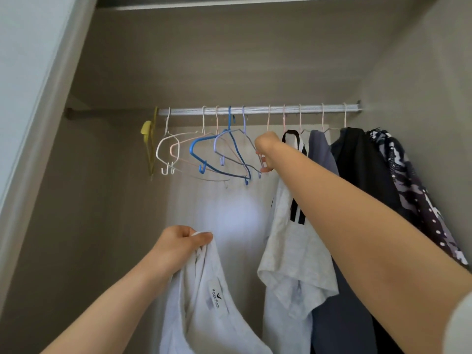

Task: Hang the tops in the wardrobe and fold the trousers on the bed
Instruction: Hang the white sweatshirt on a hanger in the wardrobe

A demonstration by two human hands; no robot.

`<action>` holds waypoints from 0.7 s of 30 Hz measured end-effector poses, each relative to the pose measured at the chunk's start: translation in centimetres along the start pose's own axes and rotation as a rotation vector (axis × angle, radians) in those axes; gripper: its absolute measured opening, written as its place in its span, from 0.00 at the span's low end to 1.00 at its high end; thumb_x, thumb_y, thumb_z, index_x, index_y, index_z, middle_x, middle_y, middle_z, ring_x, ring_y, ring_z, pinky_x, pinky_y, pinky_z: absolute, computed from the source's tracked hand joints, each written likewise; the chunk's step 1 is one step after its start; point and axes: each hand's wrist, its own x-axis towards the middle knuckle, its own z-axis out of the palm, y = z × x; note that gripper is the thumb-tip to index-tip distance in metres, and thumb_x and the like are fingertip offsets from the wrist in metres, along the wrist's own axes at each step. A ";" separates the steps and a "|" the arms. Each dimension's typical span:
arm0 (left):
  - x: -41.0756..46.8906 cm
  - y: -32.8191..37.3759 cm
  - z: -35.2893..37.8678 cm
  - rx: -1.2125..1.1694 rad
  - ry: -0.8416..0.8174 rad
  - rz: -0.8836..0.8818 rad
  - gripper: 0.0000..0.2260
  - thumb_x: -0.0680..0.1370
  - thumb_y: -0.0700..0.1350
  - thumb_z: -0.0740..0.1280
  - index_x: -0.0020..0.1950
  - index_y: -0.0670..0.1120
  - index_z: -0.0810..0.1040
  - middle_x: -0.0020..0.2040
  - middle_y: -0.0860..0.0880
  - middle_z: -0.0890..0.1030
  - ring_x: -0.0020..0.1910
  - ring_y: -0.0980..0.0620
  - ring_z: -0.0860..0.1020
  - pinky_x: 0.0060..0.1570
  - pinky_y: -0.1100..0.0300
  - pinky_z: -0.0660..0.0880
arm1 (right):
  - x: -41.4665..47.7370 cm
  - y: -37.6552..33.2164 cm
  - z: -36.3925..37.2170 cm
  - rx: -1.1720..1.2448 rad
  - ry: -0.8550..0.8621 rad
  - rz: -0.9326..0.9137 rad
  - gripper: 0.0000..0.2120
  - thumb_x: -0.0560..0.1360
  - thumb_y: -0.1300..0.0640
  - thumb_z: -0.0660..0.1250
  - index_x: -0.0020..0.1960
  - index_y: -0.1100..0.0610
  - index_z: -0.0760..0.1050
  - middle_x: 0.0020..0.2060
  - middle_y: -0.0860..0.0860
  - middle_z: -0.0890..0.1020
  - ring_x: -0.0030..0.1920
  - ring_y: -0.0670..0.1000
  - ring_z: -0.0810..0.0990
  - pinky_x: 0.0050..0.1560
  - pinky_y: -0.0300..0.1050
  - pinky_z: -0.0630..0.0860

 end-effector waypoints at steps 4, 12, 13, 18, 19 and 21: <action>-0.2 0.0 -0.1 -0.006 0.019 0.014 0.13 0.75 0.48 0.73 0.36 0.43 0.76 0.33 0.41 0.75 0.34 0.47 0.72 0.39 0.56 0.67 | 0.9 0.2 0.5 0.025 0.035 -0.125 0.14 0.82 0.60 0.51 0.64 0.61 0.69 0.57 0.55 0.77 0.45 0.53 0.74 0.45 0.46 0.75; -0.5 -0.1 -0.3 -0.024 0.045 -0.032 0.10 0.73 0.44 0.74 0.45 0.37 0.80 0.35 0.41 0.78 0.35 0.46 0.75 0.38 0.57 0.69 | -1.3 0.7 1.3 -0.077 0.037 -0.270 0.16 0.81 0.62 0.55 0.66 0.66 0.67 0.54 0.59 0.77 0.44 0.52 0.72 0.48 0.48 0.74; -0.7 -0.1 -0.3 -0.028 0.045 -0.034 0.11 0.73 0.44 0.74 0.46 0.36 0.80 0.36 0.41 0.78 0.35 0.46 0.75 0.38 0.57 0.68 | -2.1 1.0 1.3 -0.088 0.018 -0.279 0.16 0.80 0.62 0.55 0.66 0.66 0.68 0.58 0.61 0.77 0.46 0.53 0.72 0.48 0.49 0.73; -2.0 -0.2 -0.4 -0.045 0.038 -0.036 0.06 0.73 0.41 0.74 0.42 0.41 0.79 0.37 0.40 0.78 0.37 0.46 0.75 0.41 0.55 0.70 | -7.5 3.8 0.7 0.002 -0.074 -0.237 0.21 0.80 0.64 0.54 0.73 0.59 0.61 0.50 0.56 0.79 0.41 0.49 0.71 0.40 0.43 0.69; -2.4 -0.3 -0.3 -0.046 0.032 -0.037 0.06 0.73 0.40 0.73 0.42 0.41 0.78 0.37 0.40 0.78 0.37 0.46 0.75 0.41 0.55 0.71 | -8.8 4.6 0.5 -0.017 -0.065 -0.258 0.21 0.79 0.64 0.56 0.71 0.61 0.62 0.53 0.57 0.79 0.43 0.51 0.73 0.41 0.43 0.70; -3.1 -0.6 -0.1 -0.040 0.024 -0.040 0.06 0.73 0.40 0.73 0.40 0.41 0.78 0.37 0.41 0.78 0.37 0.46 0.76 0.40 0.55 0.71 | -11.8 6.1 0.1 -0.036 -0.048 -0.299 0.20 0.78 0.65 0.56 0.69 0.61 0.60 0.51 0.56 0.79 0.47 0.52 0.74 0.47 0.45 0.72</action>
